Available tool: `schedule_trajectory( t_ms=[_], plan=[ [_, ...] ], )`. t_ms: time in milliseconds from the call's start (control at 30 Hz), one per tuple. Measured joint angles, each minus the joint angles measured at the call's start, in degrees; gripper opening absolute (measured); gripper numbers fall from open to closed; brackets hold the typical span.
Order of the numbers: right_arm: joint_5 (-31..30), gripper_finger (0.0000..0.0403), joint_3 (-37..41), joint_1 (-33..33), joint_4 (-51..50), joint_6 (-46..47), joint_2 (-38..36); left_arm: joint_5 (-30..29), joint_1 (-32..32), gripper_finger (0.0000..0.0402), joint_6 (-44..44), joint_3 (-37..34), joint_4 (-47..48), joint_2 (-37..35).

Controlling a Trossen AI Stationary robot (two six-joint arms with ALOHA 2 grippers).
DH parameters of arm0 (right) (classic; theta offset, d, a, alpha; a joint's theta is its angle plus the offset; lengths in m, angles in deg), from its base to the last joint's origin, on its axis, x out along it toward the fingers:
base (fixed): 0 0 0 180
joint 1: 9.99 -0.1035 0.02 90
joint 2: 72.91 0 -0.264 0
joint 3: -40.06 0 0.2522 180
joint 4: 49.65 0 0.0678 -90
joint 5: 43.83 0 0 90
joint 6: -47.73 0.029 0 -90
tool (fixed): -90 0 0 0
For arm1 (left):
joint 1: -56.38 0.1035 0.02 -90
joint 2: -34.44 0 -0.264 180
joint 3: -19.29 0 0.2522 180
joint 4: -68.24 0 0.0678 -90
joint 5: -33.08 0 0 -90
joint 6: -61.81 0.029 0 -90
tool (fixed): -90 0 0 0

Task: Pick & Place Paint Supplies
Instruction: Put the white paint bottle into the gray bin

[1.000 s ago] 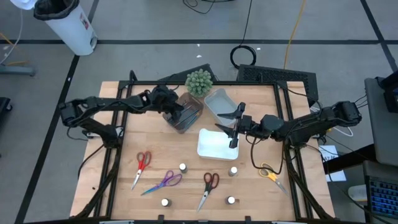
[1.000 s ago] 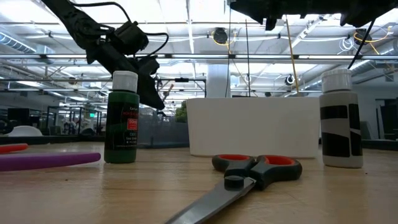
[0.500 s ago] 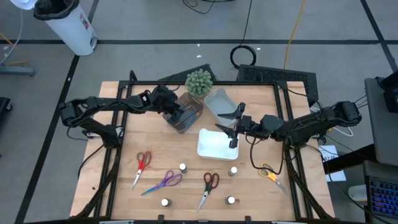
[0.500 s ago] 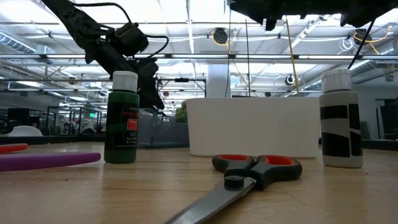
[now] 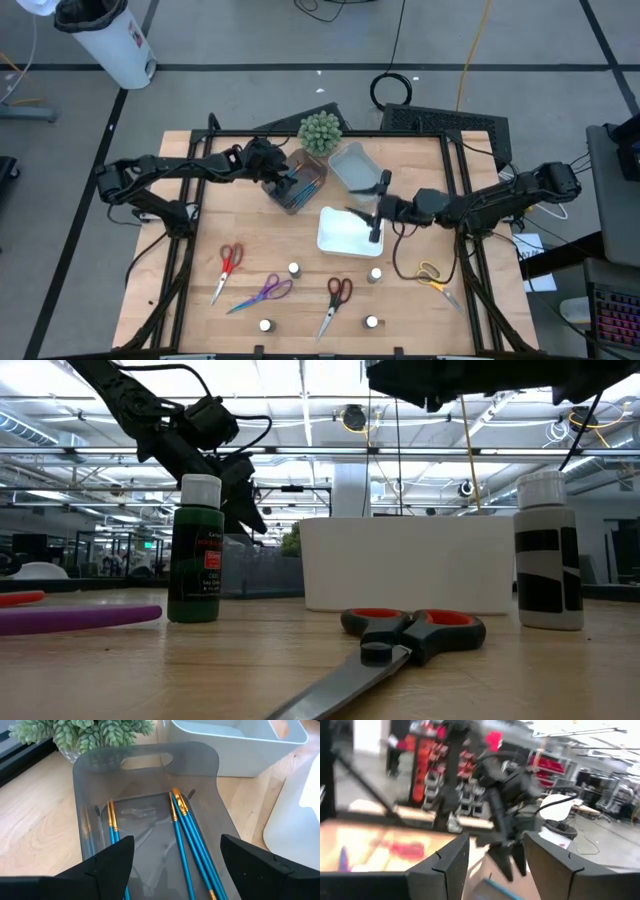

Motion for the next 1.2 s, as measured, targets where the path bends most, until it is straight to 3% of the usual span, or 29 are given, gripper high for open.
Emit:
schedule_trajectory(
  t_ms=[233, 533, 767, 1000, 1200],
  plan=[
    [-2.16, 0.0207, -0.04, -6.04, -7.30, -4.06, -0.02, 0.00, 0.00, 0.0299, 0.00, 0.00, -0.06, -0.02],
    [-18.94, 0.0254, -0.04, -21.65, -20.59, -1.49, -0.03, 0.02, 0.00, 0.0301, -0.44, 0.00, -0.06, -0.02],
    [-19.43, 0.0269, -0.04, -31.12, -28.38, 16.55, -0.04, 0.02, 0.00, 0.0295, -0.48, 0.02, -0.08, -0.02],
    [-19.37, 0.0266, -0.04, -37.29, -47.09, 39.72, 0.07, 0.00, 0.00, 0.0296, -0.57, 0.02, -0.10, -0.02],
    [-19.41, 0.0265, 0.82, -39.69, -50.63, 49.43, 2.70, 0.00, 0.00, 0.0296, -0.57, 0.02, -0.77, -0.02]
  ],
)
